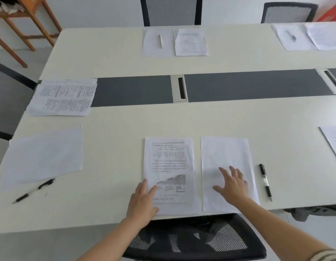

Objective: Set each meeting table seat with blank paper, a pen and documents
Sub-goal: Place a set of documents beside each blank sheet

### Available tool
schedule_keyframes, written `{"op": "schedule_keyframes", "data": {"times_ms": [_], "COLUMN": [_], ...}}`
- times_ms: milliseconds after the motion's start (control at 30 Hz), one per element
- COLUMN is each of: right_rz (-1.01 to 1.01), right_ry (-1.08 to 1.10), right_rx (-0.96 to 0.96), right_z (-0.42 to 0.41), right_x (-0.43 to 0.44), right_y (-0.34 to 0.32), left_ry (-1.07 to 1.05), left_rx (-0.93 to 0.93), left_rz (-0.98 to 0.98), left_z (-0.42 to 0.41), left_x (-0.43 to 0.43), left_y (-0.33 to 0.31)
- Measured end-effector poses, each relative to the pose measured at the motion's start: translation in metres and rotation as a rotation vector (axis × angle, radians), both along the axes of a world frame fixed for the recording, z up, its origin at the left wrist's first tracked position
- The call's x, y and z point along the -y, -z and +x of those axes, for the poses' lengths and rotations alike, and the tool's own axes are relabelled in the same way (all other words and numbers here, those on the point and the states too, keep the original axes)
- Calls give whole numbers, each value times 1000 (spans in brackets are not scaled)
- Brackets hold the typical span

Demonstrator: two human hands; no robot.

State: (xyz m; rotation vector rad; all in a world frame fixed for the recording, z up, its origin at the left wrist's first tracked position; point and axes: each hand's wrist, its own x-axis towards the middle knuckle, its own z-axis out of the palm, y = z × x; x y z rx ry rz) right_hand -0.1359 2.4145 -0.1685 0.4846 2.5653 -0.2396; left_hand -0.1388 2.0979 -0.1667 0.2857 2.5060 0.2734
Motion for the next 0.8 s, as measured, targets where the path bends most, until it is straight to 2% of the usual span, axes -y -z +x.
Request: {"op": "schedule_keyframes", "data": {"times_ms": [100, 367, 800], "right_rz": [-40, -57, -107], "right_ry": [-11, -63, -66], "right_rx": [109, 49, 27], "right_z": [20, 12, 5], "right_x": [-9, 1, -7], "right_y": [13, 15, 16], "left_ry": [52, -42, -5], "left_rx": [-4, -50, -67], "left_rz": [-82, -44, -39], "left_z": [3, 1, 0], "left_x": [-1, -8, -4], "left_y": [11, 17, 17]}}
